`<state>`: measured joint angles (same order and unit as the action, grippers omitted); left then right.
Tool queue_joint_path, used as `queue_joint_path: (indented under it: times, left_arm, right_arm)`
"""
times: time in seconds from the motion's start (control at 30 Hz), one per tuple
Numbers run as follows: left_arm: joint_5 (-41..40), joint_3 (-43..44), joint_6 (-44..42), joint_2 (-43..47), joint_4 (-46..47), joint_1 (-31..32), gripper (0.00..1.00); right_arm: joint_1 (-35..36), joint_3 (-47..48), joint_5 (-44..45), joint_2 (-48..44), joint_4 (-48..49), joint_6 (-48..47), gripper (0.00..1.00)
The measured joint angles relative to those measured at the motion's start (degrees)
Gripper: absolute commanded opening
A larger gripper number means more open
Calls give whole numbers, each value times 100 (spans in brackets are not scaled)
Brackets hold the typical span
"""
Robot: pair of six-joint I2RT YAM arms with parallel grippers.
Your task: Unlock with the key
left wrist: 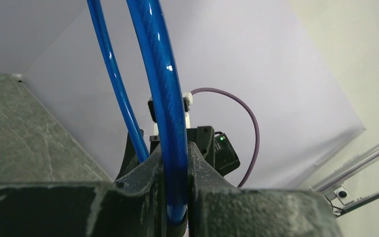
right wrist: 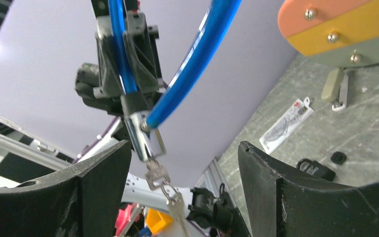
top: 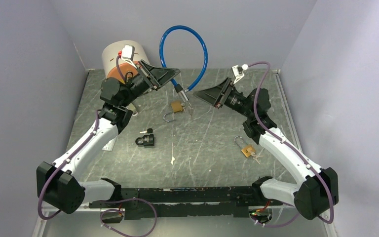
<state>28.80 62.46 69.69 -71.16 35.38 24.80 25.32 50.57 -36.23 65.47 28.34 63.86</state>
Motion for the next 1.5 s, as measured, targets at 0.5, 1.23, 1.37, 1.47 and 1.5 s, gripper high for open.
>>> queue_joint_path:
  times: [0.5,1.23,1.37,1.47,1.5]
  left_arm:
    - [284,-96,149,-186,557,-2,3]
    - [343,223,-1060,-9,-2927,-68,3]
    - [450,328,-1362,-463,-3351,-70,2]
    - [411,490,-1740,-944,-3845,-70,3]
    - [369,570,-1867,-1106,-4000,-70,3]
  right_arm:
    - [-2,1106,424,767,-186,334,10]
    - [-214,1388,2573,116,-2885,-2435,0]
    - [-592,1390,2817,450,-3696,-2675,0]
    - [-1045,1307,2848,730,-4192,-2791,0]
    - [-1209,1226,2844,804,-4321,-2820,0]
